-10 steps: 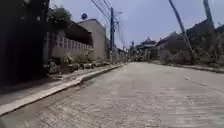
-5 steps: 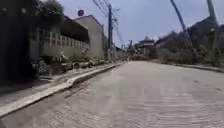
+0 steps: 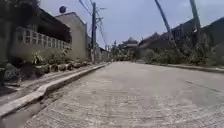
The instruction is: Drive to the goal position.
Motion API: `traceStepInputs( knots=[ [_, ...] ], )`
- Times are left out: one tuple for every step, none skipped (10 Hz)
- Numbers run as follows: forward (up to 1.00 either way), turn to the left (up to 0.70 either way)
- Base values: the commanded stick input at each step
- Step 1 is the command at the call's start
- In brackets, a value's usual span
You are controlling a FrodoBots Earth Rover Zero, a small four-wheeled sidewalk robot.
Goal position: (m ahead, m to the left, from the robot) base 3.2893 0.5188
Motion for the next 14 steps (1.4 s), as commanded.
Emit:
traceStepInputs(
  knots=[
    [1.0,-0.21],
    [1.0,-0.04],
    [1.0,0.0],
    [1.0,0.0],
    [1.0,0.0],
    [1.0,0.0],
    [1.0,0.0],
    [1.0,0.0],
    [1.0,0.0],
    [1.0,0.0],
    [1.0,0.0],
    [1.0,0.0],
    [1.0,0.0],
    [1.0,0.0]
  ],
)
